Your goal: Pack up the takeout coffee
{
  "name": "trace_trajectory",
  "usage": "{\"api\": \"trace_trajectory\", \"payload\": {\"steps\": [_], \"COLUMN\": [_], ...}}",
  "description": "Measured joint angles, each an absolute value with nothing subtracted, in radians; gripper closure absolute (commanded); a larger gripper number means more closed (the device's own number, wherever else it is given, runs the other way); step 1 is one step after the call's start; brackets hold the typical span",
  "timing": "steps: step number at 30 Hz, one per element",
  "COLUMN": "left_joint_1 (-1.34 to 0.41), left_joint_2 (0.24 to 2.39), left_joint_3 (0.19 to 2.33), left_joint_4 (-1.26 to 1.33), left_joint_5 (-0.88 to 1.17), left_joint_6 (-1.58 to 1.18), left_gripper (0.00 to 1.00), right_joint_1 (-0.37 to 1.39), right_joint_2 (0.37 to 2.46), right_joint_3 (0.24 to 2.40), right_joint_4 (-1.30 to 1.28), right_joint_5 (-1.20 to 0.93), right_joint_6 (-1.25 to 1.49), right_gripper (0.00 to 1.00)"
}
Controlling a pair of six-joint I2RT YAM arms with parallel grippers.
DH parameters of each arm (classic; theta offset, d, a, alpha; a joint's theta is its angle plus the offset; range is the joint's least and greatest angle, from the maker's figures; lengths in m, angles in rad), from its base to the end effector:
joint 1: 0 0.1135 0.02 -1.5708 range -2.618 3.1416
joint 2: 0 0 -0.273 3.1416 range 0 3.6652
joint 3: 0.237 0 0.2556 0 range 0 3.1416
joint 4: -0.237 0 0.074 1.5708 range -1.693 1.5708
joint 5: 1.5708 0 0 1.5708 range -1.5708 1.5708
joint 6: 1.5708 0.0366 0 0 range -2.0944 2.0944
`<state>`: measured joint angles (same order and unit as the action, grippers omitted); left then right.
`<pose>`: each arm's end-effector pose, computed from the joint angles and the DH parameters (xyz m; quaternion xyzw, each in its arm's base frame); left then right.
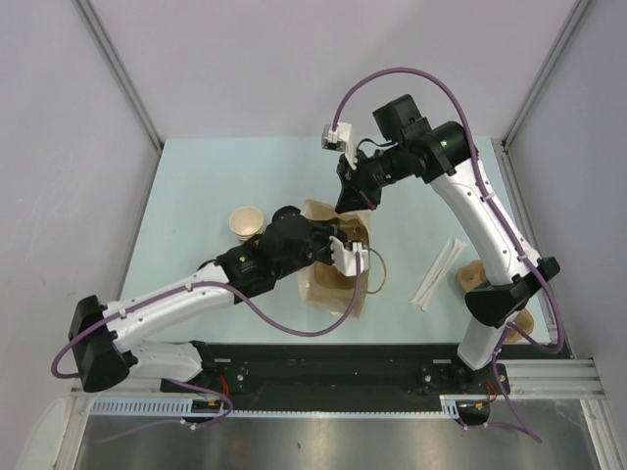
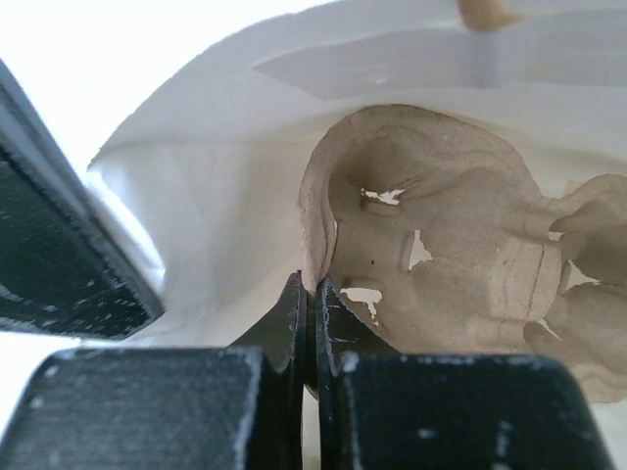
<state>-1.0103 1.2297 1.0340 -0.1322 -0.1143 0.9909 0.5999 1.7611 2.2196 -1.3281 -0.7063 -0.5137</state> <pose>0.1569 -0.2422 0.3458 0.6653 0.4661 0.0408 0.5817 0.2619 0.2079 0.4675 -0.5665 0.6853 0.3384 0.3080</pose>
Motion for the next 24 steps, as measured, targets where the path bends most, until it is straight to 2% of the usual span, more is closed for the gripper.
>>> {"api": "trace_trajectory", "payload": {"steps": [11, 14, 24], "left_joint_1": [-0.981, -0.979, -0.978], "left_joint_2": [1.265, 1.265, 1.216], "left_joint_3": [1.016, 1.006, 0.917], "left_joint_4": [-0.128, -0.118, 0.059], "left_joint_5": [-0.079, -0.075, -0.063], "left_joint_6": [0.977, 0.977, 1.026], "left_gripper": [0.98, 1.0, 1.0], "right_joint_1": [0.591, 0.591, 0.565], "right_joint_2": [1.761, 1.762, 1.792], "right_joint_3": [2.22, 2.221, 2.269], "right_joint_4": [-1.349, -1.357, -1.366], "right_joint_5": [-0.76, -0.771, -0.859], "right_joint_6": [-0.554, -0.563, -0.579], "right_gripper": [1.0, 1.0, 1.0]}}
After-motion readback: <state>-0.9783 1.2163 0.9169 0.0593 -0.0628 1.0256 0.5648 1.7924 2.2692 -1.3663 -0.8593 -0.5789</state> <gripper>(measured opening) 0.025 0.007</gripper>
